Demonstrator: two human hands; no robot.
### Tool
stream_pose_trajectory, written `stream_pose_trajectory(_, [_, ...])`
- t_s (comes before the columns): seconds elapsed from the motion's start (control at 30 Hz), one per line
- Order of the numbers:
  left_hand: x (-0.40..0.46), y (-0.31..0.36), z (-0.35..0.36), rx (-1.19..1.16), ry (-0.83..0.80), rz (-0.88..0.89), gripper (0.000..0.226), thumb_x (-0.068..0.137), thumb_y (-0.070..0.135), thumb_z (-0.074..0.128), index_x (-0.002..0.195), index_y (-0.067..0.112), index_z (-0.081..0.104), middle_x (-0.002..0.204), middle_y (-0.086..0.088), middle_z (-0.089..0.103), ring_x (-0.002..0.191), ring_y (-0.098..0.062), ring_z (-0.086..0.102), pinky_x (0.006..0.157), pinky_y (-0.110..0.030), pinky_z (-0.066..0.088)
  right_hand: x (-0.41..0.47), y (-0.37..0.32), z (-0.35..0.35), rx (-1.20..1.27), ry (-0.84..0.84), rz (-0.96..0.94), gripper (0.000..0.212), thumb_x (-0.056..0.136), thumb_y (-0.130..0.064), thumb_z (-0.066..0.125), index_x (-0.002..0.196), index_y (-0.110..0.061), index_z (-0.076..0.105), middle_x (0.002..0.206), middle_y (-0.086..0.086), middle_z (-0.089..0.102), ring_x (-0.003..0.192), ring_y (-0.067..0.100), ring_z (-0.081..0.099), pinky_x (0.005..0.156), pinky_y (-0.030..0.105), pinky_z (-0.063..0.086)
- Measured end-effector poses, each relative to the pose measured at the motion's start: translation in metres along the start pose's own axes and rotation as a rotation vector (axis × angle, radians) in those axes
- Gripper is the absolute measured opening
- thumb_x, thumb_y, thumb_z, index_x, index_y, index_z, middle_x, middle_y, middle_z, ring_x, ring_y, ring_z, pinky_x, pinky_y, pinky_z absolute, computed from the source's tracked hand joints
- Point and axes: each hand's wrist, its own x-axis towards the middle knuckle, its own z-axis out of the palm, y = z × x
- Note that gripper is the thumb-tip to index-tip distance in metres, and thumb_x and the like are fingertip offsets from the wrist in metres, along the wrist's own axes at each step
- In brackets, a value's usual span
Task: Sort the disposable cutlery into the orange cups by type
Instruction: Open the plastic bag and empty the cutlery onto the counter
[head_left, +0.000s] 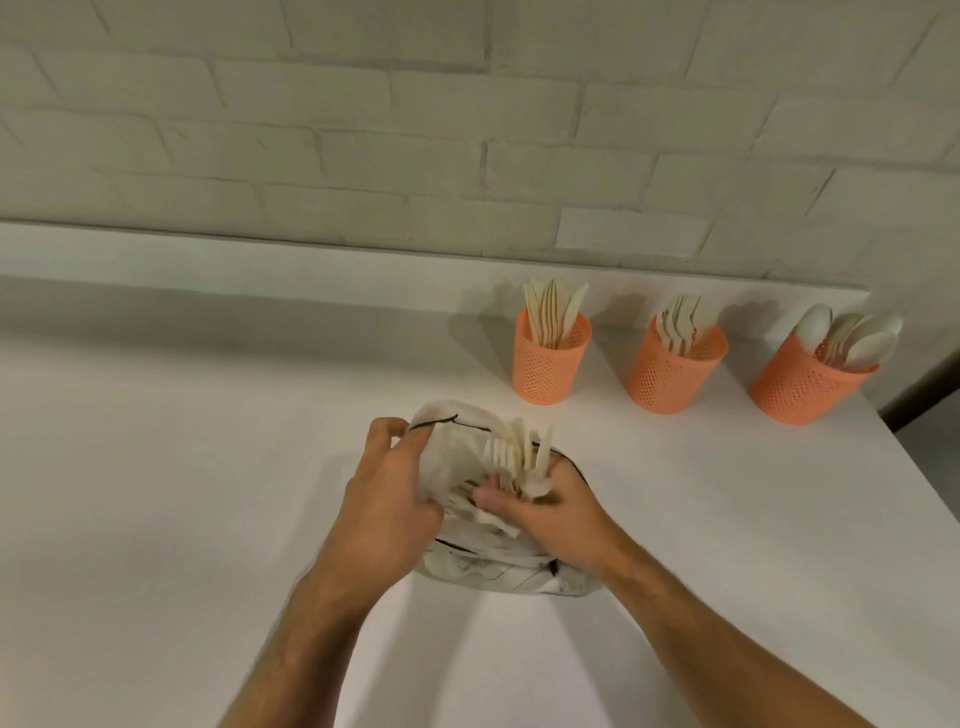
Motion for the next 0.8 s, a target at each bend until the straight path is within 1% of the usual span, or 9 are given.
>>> stream_pose_trajectory(0.03, [0.001, 0.0, -0.001, -0.001, 0.001, -0.001, 0.071, 0.076, -0.007, 0.057, 0.135, 0.032, 0.05, 0.123, 0.013, 0.031, 0.094, -0.015, 0.058, 0.081, -0.02, 0.043, 0.001, -0.005, 0.001, 0.01, 0.031, -0.014, 0.005, 0.091, -0.008, 0.072, 0.089, -0.003, 0.07, 0.082, 0.01, 0.074, 0.083, 0.019, 0.073, 0.079, 0.031, 0.057])
stream_pose_trajectory(0.13, [0.003, 0.003, -0.002, -0.012, 0.003, 0.003, 0.08, 0.075, -0.007, 0.058, 0.143, 0.031, 0.041, 0.12, 0.014, 0.03, 0.097, -0.012, 0.052, 0.084, -0.019, 0.04, 0.003, -0.032, 0.004, 0.035, 0.12, -0.104, 0.023, 0.095, -0.012, 0.066, 0.075, -0.004, 0.057, 0.06, 0.012, 0.063, 0.062, 0.022, 0.067, 0.068, 0.029, 0.054])
stream_pose_trajectory(0.27, [0.002, 0.008, -0.004, -0.032, 0.006, -0.043, 0.071, 0.075, -0.007, 0.059, 0.133, 0.032, 0.046, 0.125, 0.012, 0.027, 0.09, -0.013, 0.053, 0.077, -0.024, 0.049, -0.001, -0.077, -0.013, 0.355, 0.197, -0.127, 0.02, 0.087, -0.024, 0.073, 0.069, -0.022, 0.064, 0.057, 0.002, 0.051, 0.042, 0.013, 0.046, 0.043, 0.023, 0.041])
stream_pose_trajectory(0.33, [0.0, 0.011, -0.006, -0.046, 0.009, -0.027, 0.069, 0.075, -0.007, 0.059, 0.122, 0.041, 0.046, 0.126, 0.009, 0.027, 0.084, -0.009, 0.055, 0.07, -0.027, 0.052, -0.008, -0.083, -0.036, 0.387, 0.316, -0.057, 0.017, 0.086, -0.024, 0.075, 0.073, -0.022, 0.065, 0.058, -0.001, 0.045, 0.042, 0.011, 0.039, 0.04, 0.022, 0.035])
stream_pose_trajectory(0.43, [-0.005, 0.012, -0.009, -0.064, -0.007, 0.036, 0.066, 0.074, -0.006, 0.06, 0.108, 0.048, 0.046, 0.123, 0.01, 0.028, 0.08, -0.007, 0.056, 0.063, -0.028, 0.053, -0.026, -0.06, -0.077, 0.107, 0.555, 0.13, 0.021, 0.087, -0.017, 0.075, 0.078, -0.012, 0.057, 0.056, 0.002, 0.043, 0.044, 0.015, 0.038, 0.042, 0.025, 0.035])
stream_pose_trajectory(0.53, [-0.007, 0.009, -0.011, -0.025, -0.032, 0.062, 0.059, 0.074, -0.005, 0.062, 0.103, 0.045, 0.051, 0.13, 0.011, 0.027, 0.075, -0.012, 0.059, 0.059, -0.025, 0.048, -0.05, -0.017, -0.111, -0.333, 0.699, 0.432, 0.029, 0.084, -0.03, 0.077, 0.078, -0.009, 0.058, 0.059, 0.003, 0.056, 0.049, 0.019, 0.051, 0.047, 0.029, 0.043])
stream_pose_trajectory(0.6, [-0.006, 0.009, -0.011, 0.014, -0.056, 0.05, 0.065, 0.075, -0.005, 0.062, 0.115, 0.046, 0.052, 0.137, 0.014, 0.024, 0.081, -0.016, 0.06, 0.062, -0.024, 0.047, -0.064, 0.006, -0.122, -0.583, 0.724, 0.596, 0.034, 0.08, -0.044, 0.076, 0.088, -0.013, 0.063, 0.072, 0.003, 0.065, 0.064, 0.024, 0.064, 0.057, 0.033, 0.051])
stream_pose_trajectory(0.7, [-0.006, 0.013, -0.012, 0.06, -0.071, 0.06, 0.085, 0.075, -0.004, 0.061, 0.143, 0.039, 0.035, 0.147, 0.014, 0.02, 0.098, -0.02, 0.055, 0.074, -0.027, 0.05, -0.074, 0.018, -0.123, -0.778, 0.694, 0.731, 0.046, 0.077, -0.053, 0.074, 0.095, -0.014, 0.059, 0.083, 0.003, 0.064, 0.074, 0.026, 0.064, 0.067, 0.037, 0.055])
stream_pose_trajectory(0.8, [-0.009, 0.021, -0.016, 0.089, -0.114, 0.092, 0.088, 0.074, -0.005, 0.062, 0.136, 0.05, 0.033, 0.144, 0.016, 0.017, 0.089, -0.02, 0.059, 0.069, -0.029, 0.053, -0.079, 0.018, -0.122, -0.852, 0.63, 0.792, 0.053, 0.075, -0.056, 0.076, 0.101, -0.013, 0.059, 0.09, 0.001, 0.064, 0.08, 0.024, 0.063, 0.069, 0.036, 0.054])
